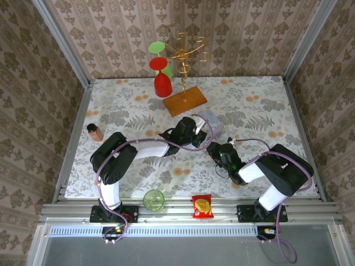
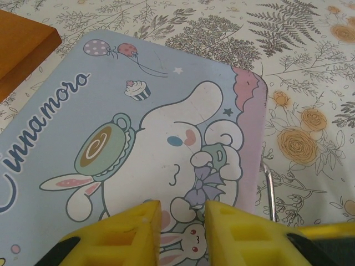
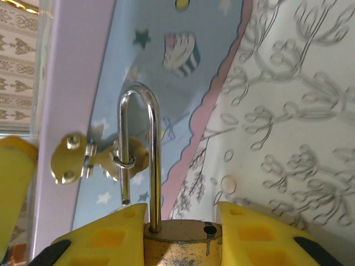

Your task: Unlock the padlock with the key

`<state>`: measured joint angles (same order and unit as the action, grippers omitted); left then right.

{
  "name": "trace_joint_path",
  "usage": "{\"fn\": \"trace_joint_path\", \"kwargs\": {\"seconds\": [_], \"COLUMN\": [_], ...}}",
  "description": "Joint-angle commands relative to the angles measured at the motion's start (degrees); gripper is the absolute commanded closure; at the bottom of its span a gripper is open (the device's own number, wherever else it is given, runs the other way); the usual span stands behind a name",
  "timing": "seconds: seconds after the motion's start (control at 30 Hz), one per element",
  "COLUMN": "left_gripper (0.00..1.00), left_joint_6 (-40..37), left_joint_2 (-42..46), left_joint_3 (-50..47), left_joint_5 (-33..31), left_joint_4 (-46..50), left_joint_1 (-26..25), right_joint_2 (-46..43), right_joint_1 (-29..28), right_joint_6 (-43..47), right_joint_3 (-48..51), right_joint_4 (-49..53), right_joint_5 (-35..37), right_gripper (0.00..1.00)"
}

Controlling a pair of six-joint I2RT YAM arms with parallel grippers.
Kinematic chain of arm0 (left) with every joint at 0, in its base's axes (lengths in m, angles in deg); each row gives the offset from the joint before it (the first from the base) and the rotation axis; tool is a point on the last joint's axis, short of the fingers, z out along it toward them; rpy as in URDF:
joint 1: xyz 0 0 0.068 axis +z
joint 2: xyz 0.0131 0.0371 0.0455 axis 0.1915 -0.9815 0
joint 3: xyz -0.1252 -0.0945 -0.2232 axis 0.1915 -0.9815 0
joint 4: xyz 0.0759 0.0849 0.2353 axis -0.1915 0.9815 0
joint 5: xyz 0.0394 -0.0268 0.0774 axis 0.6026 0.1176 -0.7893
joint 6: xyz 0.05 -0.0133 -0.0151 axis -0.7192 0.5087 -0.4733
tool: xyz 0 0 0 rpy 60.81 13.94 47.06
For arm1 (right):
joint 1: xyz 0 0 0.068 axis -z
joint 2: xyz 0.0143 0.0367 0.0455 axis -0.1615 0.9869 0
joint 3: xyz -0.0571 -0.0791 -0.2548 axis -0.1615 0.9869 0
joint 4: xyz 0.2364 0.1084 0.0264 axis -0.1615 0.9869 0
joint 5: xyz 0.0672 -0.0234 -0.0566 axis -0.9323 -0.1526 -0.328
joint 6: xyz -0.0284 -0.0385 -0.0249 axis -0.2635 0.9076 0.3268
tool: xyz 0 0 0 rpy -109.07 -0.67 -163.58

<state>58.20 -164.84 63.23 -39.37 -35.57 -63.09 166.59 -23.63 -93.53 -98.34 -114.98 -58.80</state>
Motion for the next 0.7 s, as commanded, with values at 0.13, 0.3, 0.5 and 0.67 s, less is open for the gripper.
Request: {"fn": "trace_joint_path", "kwargs": {"seconds": [0.13, 0.3, 0.5, 0.67], "left_gripper": [0.74, 0.74, 0.74, 0.74], "left_joint_6": [-1.03, -1.03, -0.86, -1.02], "left_joint_2": [-2.30, -2.03, -1.74, -1.50], "left_joint_3": [-4.38, -5.00, -5.90, -6.81], "left_joint_5": [1.80, 1.73, 0.53, 0.32], "left_joint_4": [13.73, 13.65, 13.38, 13.08], "left_joint_1": [-0.99, -1.01, -0.99, -0.98], "right_joint_2": [-5.96, -7.96, -7.43, -7.01], "right_joint_1": [4.01, 7.82, 11.65, 16.23], "right_joint_6": [6.65, 9.84, 12.33, 14.01], "right_joint_3": [-0.65, -1.33, -1.37, -2.42], "right_joint_4": [8.02, 11.74, 9.27, 5.47], "right_joint_5": [1.52, -2.57, -7.91, -15.63], "right_gripper": [0.82, 0.82, 0.81, 0.81]}}
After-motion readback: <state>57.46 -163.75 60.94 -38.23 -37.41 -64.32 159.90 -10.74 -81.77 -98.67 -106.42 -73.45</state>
